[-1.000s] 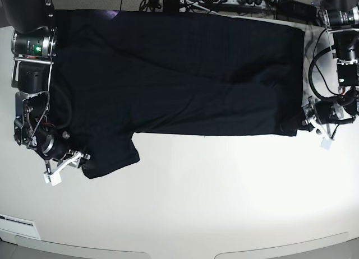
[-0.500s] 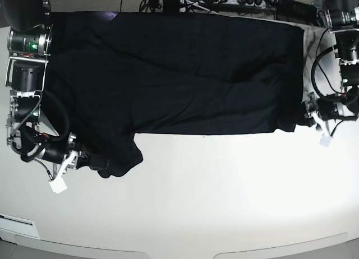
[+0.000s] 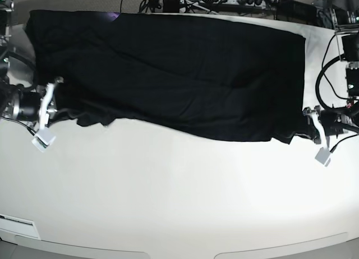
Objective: Fold the T-shirt properly
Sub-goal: 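Lift the hem with both grippers and fold it onto the shoulders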
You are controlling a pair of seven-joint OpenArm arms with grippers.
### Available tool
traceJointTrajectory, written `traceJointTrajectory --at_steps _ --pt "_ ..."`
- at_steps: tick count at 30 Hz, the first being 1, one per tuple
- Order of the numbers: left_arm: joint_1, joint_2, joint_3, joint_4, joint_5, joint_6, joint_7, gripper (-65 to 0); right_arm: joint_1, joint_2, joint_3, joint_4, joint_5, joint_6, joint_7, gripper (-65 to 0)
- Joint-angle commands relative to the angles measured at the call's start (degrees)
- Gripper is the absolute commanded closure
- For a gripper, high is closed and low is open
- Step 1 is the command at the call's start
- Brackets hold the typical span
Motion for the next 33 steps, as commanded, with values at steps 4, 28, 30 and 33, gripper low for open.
traceJointTrajectory --at_steps 4,28,30,33 --pt "4.1 -5.2 -0.5 8.8 -1.4 -0.3 0.2 0.0 -3.0 4.1 6.1 2.0 1.5 0.3 0.9 0.0" --pt "14.2 -19.9 -0.5 23.6 -1.4 7.2 0.5 0.0 -17.1 3.6 16.9 2.0 3.4 0.3 -3.0 0.0" --pt "16.6 -21.2 -0.5 27.0 -1.4 7.2 0.5 0.0 -17.1 3.6 16.9 2.0 3.1 0.3 -3.1 0.0" --pt "20.0 -23.1 -0.5 31.5 -1.4 5.8 0.5 0.0 -17.1 3.6 16.9 2.0 3.2 0.3 -3.1 0.0"
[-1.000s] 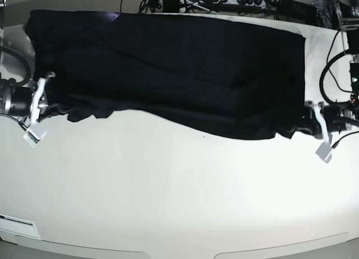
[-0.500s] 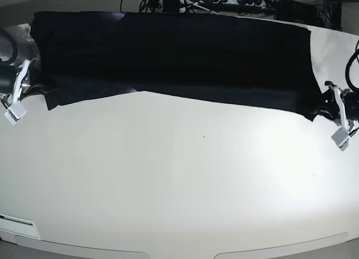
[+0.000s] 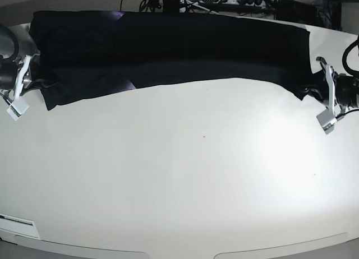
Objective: Fold the T-shirt properly
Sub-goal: 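Lift the hem with both grippers and fold it onto the shoulders, then release the hem and raise the left gripper away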
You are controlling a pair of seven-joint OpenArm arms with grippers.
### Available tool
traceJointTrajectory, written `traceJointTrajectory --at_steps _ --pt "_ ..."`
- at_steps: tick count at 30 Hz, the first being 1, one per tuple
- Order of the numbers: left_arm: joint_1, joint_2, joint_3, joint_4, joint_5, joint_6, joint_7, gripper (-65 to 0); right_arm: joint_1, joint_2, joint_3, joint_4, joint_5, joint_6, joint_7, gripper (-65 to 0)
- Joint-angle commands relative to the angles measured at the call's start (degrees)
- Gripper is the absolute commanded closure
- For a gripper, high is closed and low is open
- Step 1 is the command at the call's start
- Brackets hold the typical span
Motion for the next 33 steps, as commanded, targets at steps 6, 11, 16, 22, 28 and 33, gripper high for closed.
traceJointTrajectory --at_steps 6,11,16,22,28,33 --pt "2.7 -2.1 -0.8 2.0 -0.8 -0.9 0.2 0.0 0.6 1.5 0.6 0.7 0.9 0.3 -0.4 0.0" --pt "6.1 -2.1 -0.8 2.0 -0.8 -2.4 0.2 0.0 0.2 1.4 0.6 0.7 0.4 0.3 -1.5 0.0" --pt "10.1 -2.1 -0.8 1.5 -0.8 -4.1 0.2 0.0 -0.2 1.3 0.6 0.7 -3.6 0.3 -0.6 -3.5" --pt "10.2 -2.0 -0.8 0.2 0.7 -3.9 0.2 -37.9 4.5 2.2 0.9 1.4 3.3 0.3 -1.0 -41.2" --pt "10.2 -2.1 -0.8 0.2 16.2 3.0 -4.7 -38.6 5.9 -1.1 2.1 6.9 3.9 0.3 -1.6 -28.9" --pt "8.3 0.3 -0.9 0.2 28.2 11.4 -10.0 -38.6 1.0 -10.5 2.0 7.1 3.9 0.3 -1.5 0.0"
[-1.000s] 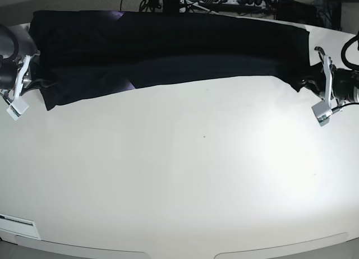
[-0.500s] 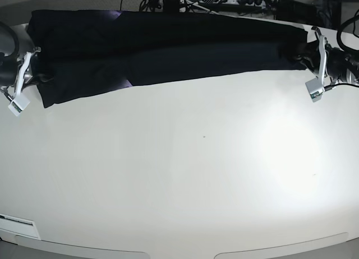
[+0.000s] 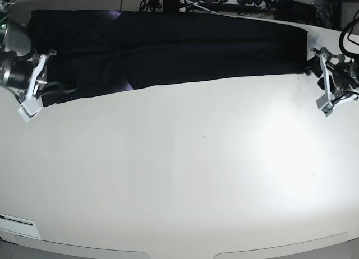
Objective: Fold the T-shirt properly
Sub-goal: 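Release the hem and raise the left gripper away, then grasp both ends of the folded strip with both grippers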
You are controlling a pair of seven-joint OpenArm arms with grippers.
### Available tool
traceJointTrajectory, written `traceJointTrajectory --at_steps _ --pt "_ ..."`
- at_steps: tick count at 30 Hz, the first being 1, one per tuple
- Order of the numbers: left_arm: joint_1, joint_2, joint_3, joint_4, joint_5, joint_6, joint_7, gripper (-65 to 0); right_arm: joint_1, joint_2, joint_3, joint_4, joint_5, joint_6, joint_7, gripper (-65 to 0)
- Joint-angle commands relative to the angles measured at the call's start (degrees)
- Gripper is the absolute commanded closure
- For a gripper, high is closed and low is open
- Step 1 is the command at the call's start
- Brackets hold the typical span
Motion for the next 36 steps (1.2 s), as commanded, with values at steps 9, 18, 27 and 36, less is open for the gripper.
traceJointTrajectory --at_steps 9,18,27,36 --pt "-1.6 4.4 -8.3 0.6 2.1 4.5 -3.8 -38.6 -7.5 -10.2 0.3 -1.0 -16.6 0.3 13.6 0.0" --pt "-1.6 12.4 -26.3 0.6 -3.3 4.6 -4.5 -38.6 -7.5 -11.0 -4.6 -4.2 -40.1 -2.9 25.5 0.0" --pt "1.8 13.6 -32.4 -2.2 -9.8 3.0 -1.6 -38.6 -0.3 -12.6 -4.6 -2.8 -57.6 -30.7 33.2 0.0" --pt "5.0 20.6 -32.2 -5.3 -25.5 -3.5 6.0 -38.6 6.9 -16.5 -4.6 -1.3 -68.0 -44.2 32.6 0.0"
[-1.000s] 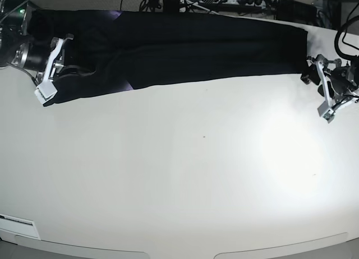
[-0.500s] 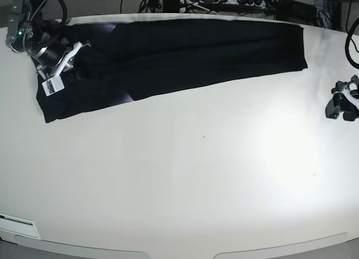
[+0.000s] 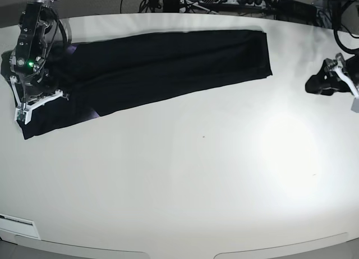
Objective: Fold the T-shirt properly
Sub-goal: 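Grasp both ends of the folded strip with both grippers, then fold the strip end held by the left gripper toward the right gripper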
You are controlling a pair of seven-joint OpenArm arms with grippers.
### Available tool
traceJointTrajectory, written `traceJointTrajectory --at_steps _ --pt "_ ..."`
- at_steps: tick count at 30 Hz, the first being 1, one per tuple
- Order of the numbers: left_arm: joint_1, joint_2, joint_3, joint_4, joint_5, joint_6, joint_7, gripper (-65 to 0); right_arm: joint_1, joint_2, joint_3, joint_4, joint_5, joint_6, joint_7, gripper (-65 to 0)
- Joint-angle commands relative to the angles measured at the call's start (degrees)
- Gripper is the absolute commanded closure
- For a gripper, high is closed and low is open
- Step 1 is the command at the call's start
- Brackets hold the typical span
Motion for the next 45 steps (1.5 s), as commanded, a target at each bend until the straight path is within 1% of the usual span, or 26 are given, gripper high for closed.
traceJointTrajectory --at_steps 1,2,4,5,6,10,12,15,18,19,21,25,28,30,31,32,33,34,35,37,38,40,41,43,44,45 --pt "1.2 -0.6 -0.6 0.7 -3.6 -1.4 1.1 -38.6 1.6 1.0 0.3 2.2 -0.9 0.0 1.0 -2.8" --pt "2.5 0.2 -0.7 0.7 -5.3 -1.8 1.9 -38.6 2.3 1.1 0.3 2.9 -1.0 0.8 0.5 -9.1" --pt "5.1 2.1 -0.7 0.7 -5.3 -2.2 2.0 -38.6 3.3 1.4 0.4 4.6 -0.9 3.6 -0.1 -21.5" --pt "6.3 3.5 -0.7 0.7 -5.3 -2.3 2.0 -38.6 3.3 1.7 0.4 5.4 -0.9 4.8 -0.2 -26.1" --pt "7.6 5.1 -0.7 0.7 -5.3 -2.3 2.0 -38.6 3.3 2.2 0.4 6.0 -0.9 5.8 -0.2 -28.6" --pt "10.3 11.2 -0.7 0.7 -5.3 -2.7 0.2 -38.6 3.3 3.5 0.4 7.9 -0.9 7.6 -0.2 -29.1" --pt "10.3 12.9 -0.7 0.7 -4.0 -2.7 -1.3 -38.6 3.1 3.5 0.4 8.7 -0.9 8.0 -0.3 -29.1" --pt "10.3 14.8 -0.5 0.7 -2.1 -2.0 -1.8 -38.6 3.0 3.5 0.4 9.0 -1.0 8.3 -1.7 -29.1" --pt "10.0 16.9 0.0 0.7 0.8 -1.0 -4.1 -38.6 3.2 3.5 0.4 9.0 -0.9 10.0 -2.6 -29.1" --pt "9.4 17.5 0.7 0.7 1.8 -1.0 -4.4 -38.6 3.2 3.5 0.4 9.0 -1.0 10.4 -2.6 -29.1" --pt "8.0 18.7 2.9 0.7 3.6 0.5 -4.5 -38.6 3.3 3.5 0.4 9.0 -0.9 10.7 -2.6 -29.1" --pt "5.2 21.1 8.4 0.7 6.8 0.9 -5.4 -38.6 3.3 3.5 0.4 9.0 -1.0 10.7 -2.6 -29.1" --pt "3.6 22.8 11.7 0.7 7.0 1.2 -4.3 -38.6 3.3 3.7 0.4 9.0 -0.9 10.7 -2.8 -29.1" --pt "3.6 23.8 13.2 0.7 5.6 0.9 -3.6 -38.0 3.3 3.8 0.4 9.0 -1.0 10.7 -3.0 -29.1" --pt "3.6 24.2 13.6 0.8 5.1 0.2 -3.2 -34.8 3.3 3.8 0.4 9.0 -0.9 10.7 -3.0 -29.1" --pt "3.6 24.3 13.8 0.8 4.6 -0.2 -3.3 -28.4 3.3 3.8 0.4 9.0 -0.9 10.7 -3.0 -29.1" --pt "3.6 24.4 13.7 0.9 4.0 -0.7 -3.6 -19.0 3.3 3.8 0.4 9.1 -0.9 10.7 -3.0 -29.1" --pt "3.6 24.4 13.4 1.2 4.1 -1.1 -4.0 -7.3 3.3 3.8 0.4 9.0 -0.9 10.7 -3.0 -29.1" --pt "3.6 24.4 12.9 1.5 4.3 -1.3 -4.5 0.0 3.3 3.8 0.4 9.0 -0.4 10.7 -3.0 -29.1" --pt "3.6 24.3 10.9 1.9 5.0 -1.6 -5.0 0.0 3.3 3.8 0.4 9.1 2.2 11.4 -2.9 -29.1" --pt "3.6 23.9 9.6 1.9 5.0 -1.7 -5.3 0.0 3.3 3.8 0.4 9.1 4.3 13.1 -2.4 -29.1" --pt "3.6 22.7 6.4 1.9 4.9 -1.6 -6.0 0.0 3.3 3.8 0.4 9.0 10.3 18.8 -1.3 -28.9" --pt "3.6 21.7 4.6 1.9 4.9 -1.6 -6.6 0.0 3.3 3.8 0.4 9.0 13.9 22.3 -1.3 -28.7" --pt "3.5 19.2 1.3 1.9 4.9 -1.6 -8.2 0.0 3.2 4.1 0.4 9.0 22.7 31.5 -2.9 -27.9" --pt "3.4 17.7 -0.2 1.9 4.9 -1.6 -8.7 0.0 3.2 4.4 0.4 9.0 27.5 35.9 -4.6 -25.4" --pt "3.0 16.3 -1.5 1.9 4.9 -1.6 -8.9 0.0 3.2 4.5 0.4 9.0 32.0 39.0 -6.8 -21.3"
